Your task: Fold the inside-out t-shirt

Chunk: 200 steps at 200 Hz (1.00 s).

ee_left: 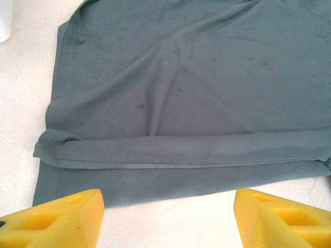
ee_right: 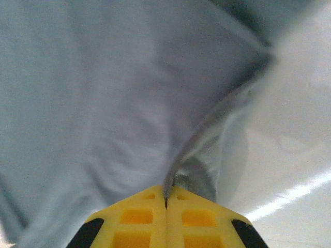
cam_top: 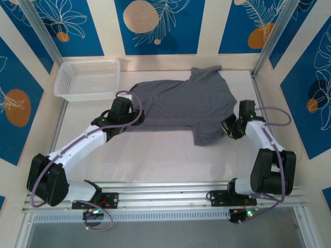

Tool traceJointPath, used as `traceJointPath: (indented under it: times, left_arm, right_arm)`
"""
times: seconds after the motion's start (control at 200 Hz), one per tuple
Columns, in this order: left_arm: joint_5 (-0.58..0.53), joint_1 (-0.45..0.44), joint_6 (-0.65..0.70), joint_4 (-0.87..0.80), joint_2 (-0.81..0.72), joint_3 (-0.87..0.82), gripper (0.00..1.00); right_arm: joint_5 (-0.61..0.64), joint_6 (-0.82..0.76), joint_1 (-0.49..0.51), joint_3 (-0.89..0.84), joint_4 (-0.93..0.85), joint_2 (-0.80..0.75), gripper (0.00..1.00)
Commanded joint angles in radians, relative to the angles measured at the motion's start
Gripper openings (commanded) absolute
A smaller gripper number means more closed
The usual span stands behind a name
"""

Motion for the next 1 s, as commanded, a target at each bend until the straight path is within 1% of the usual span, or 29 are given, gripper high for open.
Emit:
traceJointPath:
  times: [0.0, 0.11, 0.195, 0.225, 0.275, 0.29, 0.34, 0.38, 0.46, 0.5, 0.52, 0.56, 0.585, 0.61, 0.63, 0.645, 0.705, 0.825, 0.895, 0.995]
  left_arm:
    - [0.015, -0.007, 0.021, 0.002, -0.010, 0.000, 0.68]
    - [-0.002, -0.011, -0.002, -0.009, -0.023, -0.018, 0.68]
    - [-0.022, -0.014, -0.030, -0.003, -0.038, -0.038, 0.68]
    - [-0.024, -0.014, -0.039, 0.002, -0.040, -0.043, 0.68]
    - [-0.027, -0.016, -0.053, 0.001, -0.032, -0.041, 0.68]
    - [-0.032, -0.016, -0.056, -0.003, -0.024, -0.037, 0.68]
    - [-0.042, -0.015, -0.065, -0.027, 0.009, -0.012, 0.68]
    - [-0.054, -0.015, -0.070, -0.057, 0.044, 0.018, 0.67]
    - [-0.097, -0.014, -0.097, -0.106, 0.137, 0.087, 0.65]
    - [-0.118, -0.014, -0.099, -0.119, 0.189, 0.126, 0.60]
    - [-0.127, -0.014, -0.101, -0.120, 0.219, 0.145, 0.55]
    - [-0.150, -0.013, -0.105, -0.122, 0.279, 0.184, 0.39]
    - [-0.166, -0.013, -0.108, -0.122, 0.319, 0.213, 0.26]
    - [-0.177, -0.011, -0.110, -0.128, 0.360, 0.245, 0.13]
    - [-0.180, -0.010, -0.111, -0.138, 0.394, 0.276, 0.04]
    - [-0.186, -0.010, -0.111, -0.147, 0.421, 0.300, 0.00]
    - [-0.204, -0.008, -0.111, -0.168, 0.511, 0.385, 0.00]
    - [-0.248, -0.006, -0.127, -0.138, 0.648, 0.471, 0.00]
    - [-0.229, 0.005, -0.151, -0.181, 0.710, 0.523, 0.00]
    - [-0.207, 0.009, -0.183, -0.171, 0.738, 0.490, 0.00]
  right_arm:
    - [-0.015, 0.074, 0.015, 0.261, -0.010, 0.161, 0.00]
    - [0.016, 0.112, 0.019, 0.536, -0.040, 0.399, 0.00]
    - [0.014, 0.139, 0.012, 0.754, -0.111, 0.579, 0.01]
    - [0.011, 0.137, 0.011, 0.833, -0.151, 0.637, 0.11]
    - [-0.003, 0.118, 0.014, 0.954, -0.229, 0.712, 0.33]
    - [-0.002, 0.110, 0.017, 0.983, -0.254, 0.728, 0.38]
    - [0.023, 0.088, 0.025, 1.028, -0.305, 0.747, 0.50]
    - [0.029, 0.069, 0.030, 1.003, -0.297, 0.727, 0.52]
    - [0.003, 0.063, 0.031, 0.833, -0.191, 0.627, 0.51]
    - [-0.015, 0.066, 0.035, 0.726, -0.126, 0.567, 0.48]
    - [-0.024, 0.065, 0.039, 0.672, -0.092, 0.539, 0.46]
    - [-0.024, 0.068, 0.057, 0.572, -0.037, 0.488, 0.40]
    - [-0.021, 0.069, 0.070, 0.517, -0.015, 0.465, 0.36]
    - [-0.019, 0.068, 0.082, 0.471, 0.004, 0.446, 0.28]
    - [-0.015, 0.064, 0.094, 0.436, 0.020, 0.435, 0.22]
    - [-0.012, 0.060, 0.102, 0.415, 0.031, 0.430, 0.17]
    - [0.020, 0.050, 0.134, 0.348, 0.056, 0.423, 0.00]
    - [0.046, 0.020, 0.172, 0.310, 0.072, 0.472, 0.00]
    - [0.053, 0.024, 0.185, 0.310, 0.059, 0.502, 0.00]
    - [0.077, 0.034, 0.209, 0.292, 0.041, 0.515, 0.00]
